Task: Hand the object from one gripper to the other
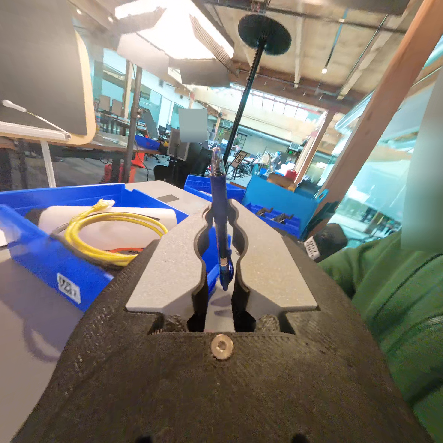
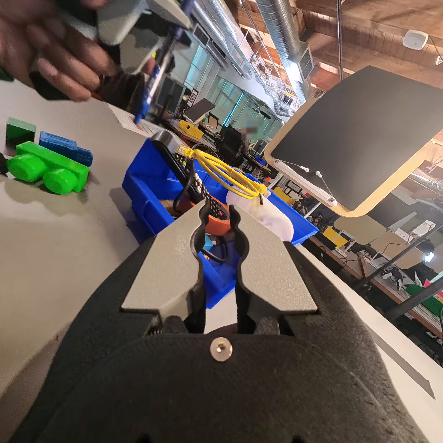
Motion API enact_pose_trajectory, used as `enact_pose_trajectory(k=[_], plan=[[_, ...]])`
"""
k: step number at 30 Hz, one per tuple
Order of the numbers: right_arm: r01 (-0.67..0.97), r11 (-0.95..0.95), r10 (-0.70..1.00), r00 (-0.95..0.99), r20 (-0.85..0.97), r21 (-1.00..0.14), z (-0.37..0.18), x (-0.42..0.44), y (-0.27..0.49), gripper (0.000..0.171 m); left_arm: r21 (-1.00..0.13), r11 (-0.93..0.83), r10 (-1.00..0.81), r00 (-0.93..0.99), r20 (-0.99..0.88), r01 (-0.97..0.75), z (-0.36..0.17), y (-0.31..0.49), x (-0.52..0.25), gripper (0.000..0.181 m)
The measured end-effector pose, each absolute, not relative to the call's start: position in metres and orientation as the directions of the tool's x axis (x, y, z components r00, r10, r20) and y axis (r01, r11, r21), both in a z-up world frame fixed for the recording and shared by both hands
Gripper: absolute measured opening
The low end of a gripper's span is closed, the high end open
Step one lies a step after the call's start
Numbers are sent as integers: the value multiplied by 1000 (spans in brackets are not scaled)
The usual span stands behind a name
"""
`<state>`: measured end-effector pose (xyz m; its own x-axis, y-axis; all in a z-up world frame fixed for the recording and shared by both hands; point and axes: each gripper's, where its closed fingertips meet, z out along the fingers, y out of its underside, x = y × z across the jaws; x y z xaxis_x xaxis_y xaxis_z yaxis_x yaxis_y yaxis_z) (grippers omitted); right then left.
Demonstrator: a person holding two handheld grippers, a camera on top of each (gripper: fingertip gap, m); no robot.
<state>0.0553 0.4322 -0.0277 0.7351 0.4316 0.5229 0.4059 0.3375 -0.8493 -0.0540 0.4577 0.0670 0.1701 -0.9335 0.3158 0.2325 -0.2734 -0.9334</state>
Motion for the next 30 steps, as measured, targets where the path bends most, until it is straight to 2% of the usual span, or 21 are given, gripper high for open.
enact_pose_trajectory(k=[3, 8, 14, 22, 30], plan=[[401, 328, 440, 737, 514, -855, -30, 54, 433, 17, -908, -355, -884, 238, 403, 220, 56, 480, -93, 12], [406, 312, 455, 729, 510, -859, -35, 50, 433, 17, -824, -554, -692, 484, 536, 120, -21, 528, -131, 11], [416, 312, 457, 722, 519, -854, -36, 49, 432, 17, -735, -675, -596, 632, 495, -61, -94, 542, -130, 13], [426, 314, 461, 713, 528, -849, -37, 49, 431, 17, -738, -655, -572, 746, 342, -164, -108, 547, -137, 13], [431, 305, 467, 709, 528, -849, -39, 48, 431, 18, -732, -640, -588, 761, 273, -232, -114, 543, -135, 21]])
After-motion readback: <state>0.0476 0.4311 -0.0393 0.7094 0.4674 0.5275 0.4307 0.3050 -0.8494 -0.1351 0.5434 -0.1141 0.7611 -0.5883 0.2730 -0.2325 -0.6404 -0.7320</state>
